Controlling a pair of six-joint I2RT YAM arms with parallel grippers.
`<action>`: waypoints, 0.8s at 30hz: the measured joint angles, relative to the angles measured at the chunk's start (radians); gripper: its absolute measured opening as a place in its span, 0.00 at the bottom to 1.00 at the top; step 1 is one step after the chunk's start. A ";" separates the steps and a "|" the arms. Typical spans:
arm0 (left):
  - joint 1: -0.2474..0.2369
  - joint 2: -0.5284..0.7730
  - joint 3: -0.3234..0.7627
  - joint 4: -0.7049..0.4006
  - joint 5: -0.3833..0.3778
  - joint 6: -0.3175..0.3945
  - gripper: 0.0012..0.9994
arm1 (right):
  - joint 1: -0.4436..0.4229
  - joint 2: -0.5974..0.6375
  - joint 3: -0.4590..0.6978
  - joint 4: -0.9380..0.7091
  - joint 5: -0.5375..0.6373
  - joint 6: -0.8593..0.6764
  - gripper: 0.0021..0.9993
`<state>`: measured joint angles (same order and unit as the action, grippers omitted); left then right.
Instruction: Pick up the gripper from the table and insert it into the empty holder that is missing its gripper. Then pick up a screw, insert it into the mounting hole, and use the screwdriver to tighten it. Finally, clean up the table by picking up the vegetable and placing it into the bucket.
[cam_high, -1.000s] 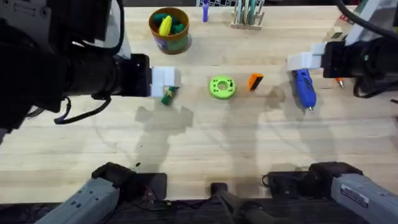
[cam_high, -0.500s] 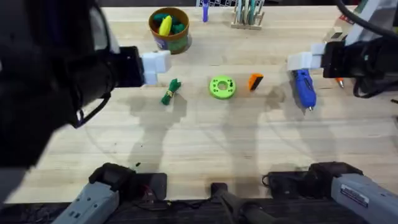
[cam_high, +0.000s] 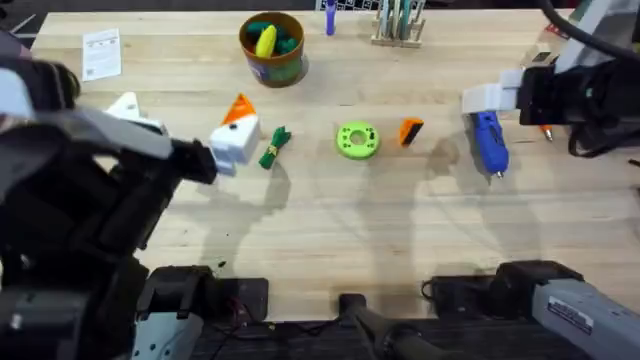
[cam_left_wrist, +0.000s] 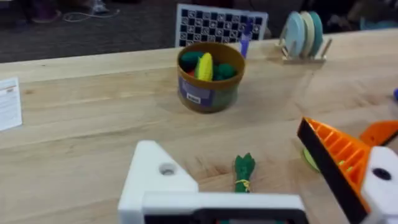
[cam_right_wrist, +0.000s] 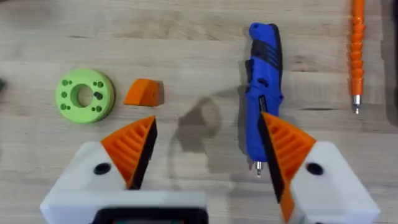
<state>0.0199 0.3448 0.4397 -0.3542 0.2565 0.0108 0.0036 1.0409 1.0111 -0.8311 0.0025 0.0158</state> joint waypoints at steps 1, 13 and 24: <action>0.009 -0.027 -0.016 0.000 0.027 0.013 0.99 | 0.000 0.000 0.000 0.000 0.000 0.000 0.98; 0.041 -0.301 -0.269 0.223 0.293 0.064 0.99 | 0.000 0.000 0.000 0.000 0.000 0.000 0.97; 0.041 -0.340 -0.358 0.469 0.456 0.002 0.99 | 0.000 0.000 0.000 0.000 0.000 0.000 0.97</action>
<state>0.0608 0.0052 0.0815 0.1152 0.7128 0.0127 0.0036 1.0409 1.0111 -0.8314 0.0025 0.0159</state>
